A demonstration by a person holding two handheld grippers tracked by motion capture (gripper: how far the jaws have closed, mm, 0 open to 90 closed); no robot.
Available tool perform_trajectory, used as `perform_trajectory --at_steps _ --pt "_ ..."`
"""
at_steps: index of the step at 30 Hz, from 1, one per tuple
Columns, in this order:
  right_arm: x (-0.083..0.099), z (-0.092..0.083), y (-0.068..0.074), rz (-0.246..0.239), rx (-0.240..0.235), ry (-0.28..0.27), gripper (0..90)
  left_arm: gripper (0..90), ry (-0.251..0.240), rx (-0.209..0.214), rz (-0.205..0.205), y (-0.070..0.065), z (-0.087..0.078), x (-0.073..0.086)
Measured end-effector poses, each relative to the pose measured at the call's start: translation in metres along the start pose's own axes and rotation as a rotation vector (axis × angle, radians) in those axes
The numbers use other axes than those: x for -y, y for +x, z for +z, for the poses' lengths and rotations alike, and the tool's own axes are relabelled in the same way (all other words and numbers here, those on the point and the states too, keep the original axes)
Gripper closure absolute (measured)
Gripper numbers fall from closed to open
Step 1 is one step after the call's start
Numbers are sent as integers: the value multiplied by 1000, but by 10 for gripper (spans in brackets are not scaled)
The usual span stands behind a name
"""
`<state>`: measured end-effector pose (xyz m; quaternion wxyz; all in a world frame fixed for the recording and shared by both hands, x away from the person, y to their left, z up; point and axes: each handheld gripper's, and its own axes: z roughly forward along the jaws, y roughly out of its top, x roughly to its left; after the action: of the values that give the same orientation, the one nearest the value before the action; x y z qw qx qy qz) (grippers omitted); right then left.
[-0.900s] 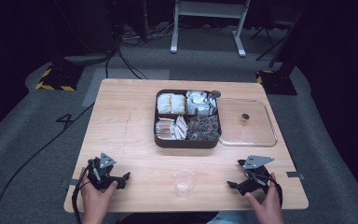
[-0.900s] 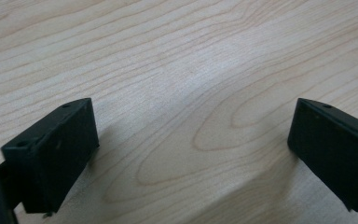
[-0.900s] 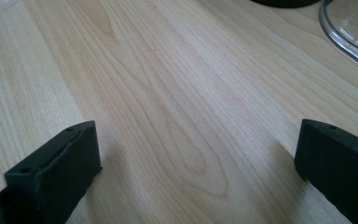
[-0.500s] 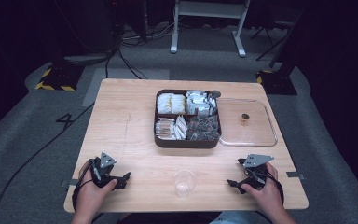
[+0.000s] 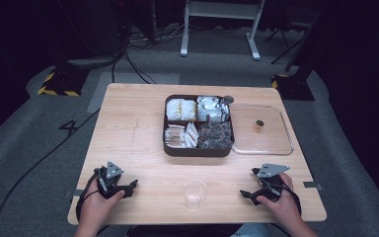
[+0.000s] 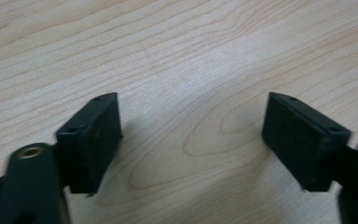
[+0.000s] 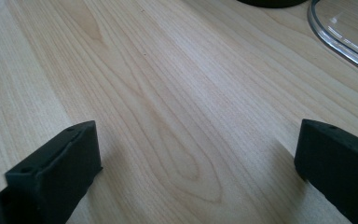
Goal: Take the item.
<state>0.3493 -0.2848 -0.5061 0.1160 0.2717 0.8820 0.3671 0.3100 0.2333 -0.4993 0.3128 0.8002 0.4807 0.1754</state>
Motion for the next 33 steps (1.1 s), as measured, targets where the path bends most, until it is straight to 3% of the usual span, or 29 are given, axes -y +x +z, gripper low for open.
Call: perform_trajectory --at_steps 2,4,8,12,22,27,33 --pt "0 0 1 5 4 0 3 308 9 -1 7 -2 -2 -2" --pt "0 0 1 7 6 -1 3 316 -4 1 4 -4 -2 -3" --pt "0 0 4 14 21 -2 5 338 -65 6 -40 -11 -13 -13" --pt "0 0 4 16 16 -1 9 351 -72 27 -60 -19 -19 -23" --pt "1 -1 9 52 51 -1 11 340 -82 15 -27 -36 -30 -53" --pt "3 -3 12 79 81 -2 12 287 -109 26 -19 -45 -34 -76" --pt "4 -4 13 79 79 -1 11 277 -107 29 7 -52 -35 -98"
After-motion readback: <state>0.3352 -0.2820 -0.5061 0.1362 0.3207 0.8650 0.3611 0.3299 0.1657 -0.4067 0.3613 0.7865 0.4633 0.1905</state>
